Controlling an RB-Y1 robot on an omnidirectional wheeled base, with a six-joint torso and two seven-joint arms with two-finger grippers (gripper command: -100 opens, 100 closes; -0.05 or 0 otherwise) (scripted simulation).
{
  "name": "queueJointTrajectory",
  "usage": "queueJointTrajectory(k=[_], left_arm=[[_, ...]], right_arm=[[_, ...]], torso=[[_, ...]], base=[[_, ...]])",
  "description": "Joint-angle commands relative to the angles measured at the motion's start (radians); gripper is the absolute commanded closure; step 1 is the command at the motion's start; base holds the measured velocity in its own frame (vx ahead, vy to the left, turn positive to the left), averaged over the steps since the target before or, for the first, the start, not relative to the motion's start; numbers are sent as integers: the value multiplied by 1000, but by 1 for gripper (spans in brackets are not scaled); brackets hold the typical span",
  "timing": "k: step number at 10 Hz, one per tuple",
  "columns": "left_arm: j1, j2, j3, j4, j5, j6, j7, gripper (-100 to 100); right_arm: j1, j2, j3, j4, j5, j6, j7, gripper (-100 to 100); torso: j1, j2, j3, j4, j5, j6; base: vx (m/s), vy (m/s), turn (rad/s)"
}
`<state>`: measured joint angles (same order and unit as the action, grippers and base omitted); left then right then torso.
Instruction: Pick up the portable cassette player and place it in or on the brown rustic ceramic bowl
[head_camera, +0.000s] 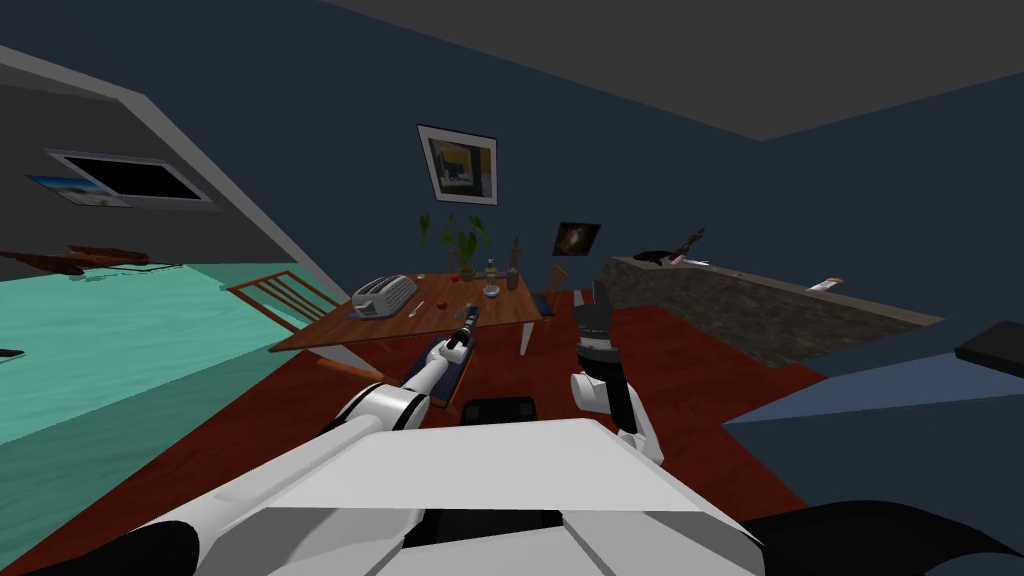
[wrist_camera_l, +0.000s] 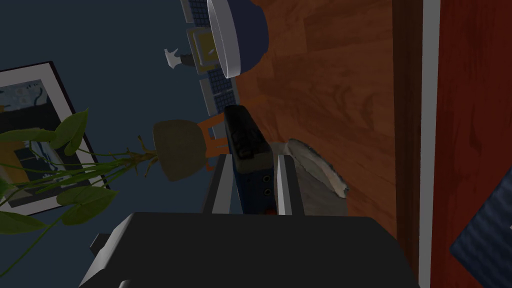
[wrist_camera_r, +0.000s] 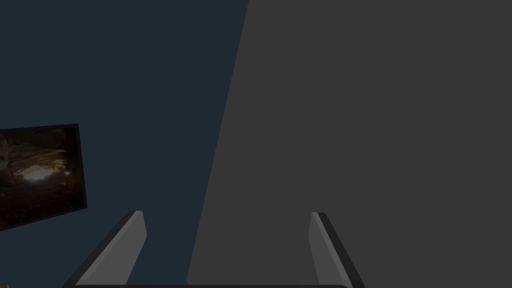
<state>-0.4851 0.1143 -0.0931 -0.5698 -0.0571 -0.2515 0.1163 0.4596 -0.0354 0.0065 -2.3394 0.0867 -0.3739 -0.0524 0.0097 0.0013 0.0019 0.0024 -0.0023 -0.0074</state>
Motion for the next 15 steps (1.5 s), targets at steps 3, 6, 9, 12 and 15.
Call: queueJointTrajectory(k=[3,6,9,12,15], left_arm=[[-66,-7,-1,19,31,48,-6,100],[-58,-5,-2,21,27,36,-4,-100],[-58,-5,-2,21,27,36,-4,-100],[-97,28,-6,26,42,75,21,-100],[-123,50,-9,26,51,100,37,-100]], right_arm=[[0,0,0,0,0,0,0,0],[0,0,0,0,0,0,0,0],[0,0,0,0,0,0,0,0],[0,0,0,0,0,0,0,0],[0,0,0,0,0,0,0,0]], torso=[[-1,-2,-1,0,0,0],[-3,-3,-2,-1,0,-1],[-3,-3,-2,-1,-1,-1],[-4,1,0,0,-1,0],[-3,2,1,0,-1,0]], base=[[4,45,-50],[7,5,-5],[0,0,0],[-51,-6,-107],[-60,-4,-47]])
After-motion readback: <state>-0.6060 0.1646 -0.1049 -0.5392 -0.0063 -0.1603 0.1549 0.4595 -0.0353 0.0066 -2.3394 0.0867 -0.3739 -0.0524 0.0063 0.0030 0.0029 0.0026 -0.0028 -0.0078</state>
